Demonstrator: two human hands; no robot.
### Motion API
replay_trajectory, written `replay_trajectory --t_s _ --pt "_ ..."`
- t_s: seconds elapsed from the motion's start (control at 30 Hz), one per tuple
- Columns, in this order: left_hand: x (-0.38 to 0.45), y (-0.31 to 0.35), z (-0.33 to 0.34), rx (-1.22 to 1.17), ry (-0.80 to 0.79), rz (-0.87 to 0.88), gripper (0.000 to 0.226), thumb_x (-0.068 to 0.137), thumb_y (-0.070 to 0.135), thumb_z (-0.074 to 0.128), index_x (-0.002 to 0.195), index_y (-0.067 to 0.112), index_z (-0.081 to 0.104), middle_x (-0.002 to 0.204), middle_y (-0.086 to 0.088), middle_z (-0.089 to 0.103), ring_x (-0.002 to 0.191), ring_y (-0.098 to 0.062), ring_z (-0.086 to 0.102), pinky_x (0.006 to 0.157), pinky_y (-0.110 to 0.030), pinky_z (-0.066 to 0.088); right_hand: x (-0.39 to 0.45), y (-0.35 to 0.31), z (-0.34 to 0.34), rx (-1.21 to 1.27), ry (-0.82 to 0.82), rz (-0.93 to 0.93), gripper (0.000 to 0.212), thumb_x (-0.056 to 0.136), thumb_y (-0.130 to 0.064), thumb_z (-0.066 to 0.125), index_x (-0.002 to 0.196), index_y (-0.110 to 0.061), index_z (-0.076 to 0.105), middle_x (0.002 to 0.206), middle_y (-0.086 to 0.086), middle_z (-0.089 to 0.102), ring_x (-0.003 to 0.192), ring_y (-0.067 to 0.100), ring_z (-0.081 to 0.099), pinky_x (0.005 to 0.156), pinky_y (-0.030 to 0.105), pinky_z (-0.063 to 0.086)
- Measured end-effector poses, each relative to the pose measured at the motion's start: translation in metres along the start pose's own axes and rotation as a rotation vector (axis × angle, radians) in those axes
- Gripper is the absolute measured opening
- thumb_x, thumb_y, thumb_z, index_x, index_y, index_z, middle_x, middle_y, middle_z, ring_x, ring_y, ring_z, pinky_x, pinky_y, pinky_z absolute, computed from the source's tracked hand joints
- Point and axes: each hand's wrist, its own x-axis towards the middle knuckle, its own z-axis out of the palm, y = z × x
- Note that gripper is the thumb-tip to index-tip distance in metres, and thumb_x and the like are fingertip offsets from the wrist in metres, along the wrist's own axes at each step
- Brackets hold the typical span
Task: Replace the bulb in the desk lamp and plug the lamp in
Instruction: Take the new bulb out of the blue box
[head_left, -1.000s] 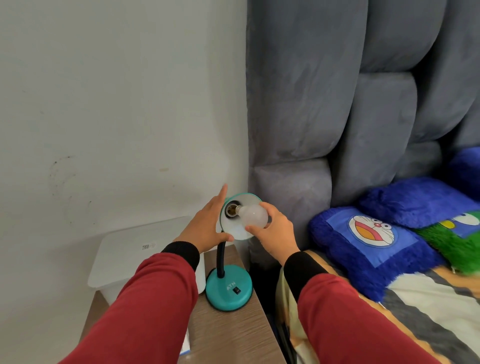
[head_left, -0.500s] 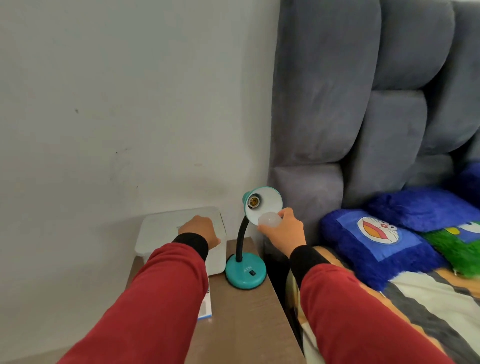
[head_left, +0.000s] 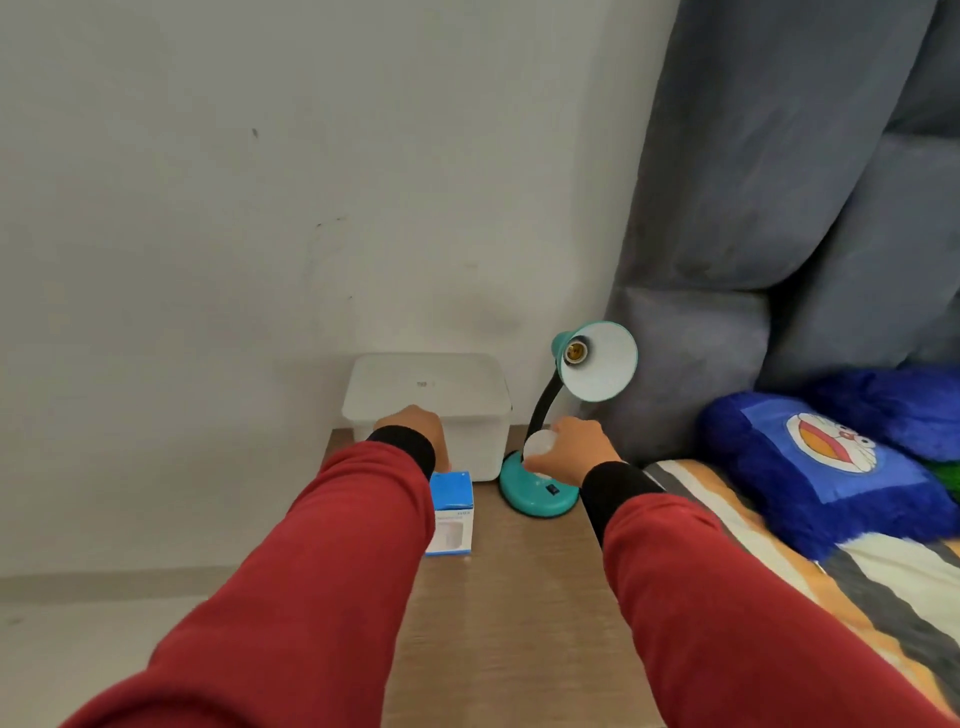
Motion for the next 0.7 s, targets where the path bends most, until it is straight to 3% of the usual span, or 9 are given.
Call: replay_trajectory --t_s 0.1,0.3,0.5,0.7 --pt "0.007 -0.005 0.017 -0.006 -0.03 0.012 0.051 0.088 0.04 0.062 0.125 0.005 0.056 0.125 -0.009 0.061 0.115 -0.026 0.059 0.092 -0.035 0.048 0.007 0.0 0.021 -0.006 -0.021 -0.017 0.06 0.078 -0.032 0.07 0.128 -0.006 0.051 0.126 0.016 0.056 0.112 0.03 0.058 0.094 0.037 0.052" --pt "0.021 -0.011 0.054 -0.057 -0.051 0.022 0.056 0.088 0.048 0.057 0.126 0.008 0.055 0.125 -0.009 0.06 0.114 -0.026 0.058 0.088 -0.033 0.047 0.017 0.013 0.065 0.061 -0.028 0.009 0.055 0.081 -0.026 0.069 0.128 -0.009 0.048 0.126 0.015 0.055 0.117 0.029 0.054 0.094 0.033 0.047" --pt "0.036 -0.012 0.084 -0.171 -0.06 0.081 0.082 0.081 0.055 0.062 0.145 0.014 0.029 0.142 -0.008 0.045 0.129 -0.026 0.045 0.103 -0.038 0.041 0.022 0.029 0.106 0.12 -0.083 0.016 0.057 0.079 -0.013 0.069 0.128 -0.01 0.039 0.129 0.017 0.039 0.114 0.03 0.048 0.097 0.035 0.045" --pt "0.048 -0.013 0.095 -0.179 -0.09 0.133 0.092 0.081 0.054 0.064 0.15 0.017 0.017 0.146 -0.011 0.039 0.133 -0.029 0.04 0.107 -0.041 0.038 0.026 0.041 0.127 0.161 -0.091 0.002 0.047 0.081 -0.012 0.068 0.123 -0.007 0.045 0.123 0.018 0.053 0.112 0.03 0.053 0.094 0.036 0.045"
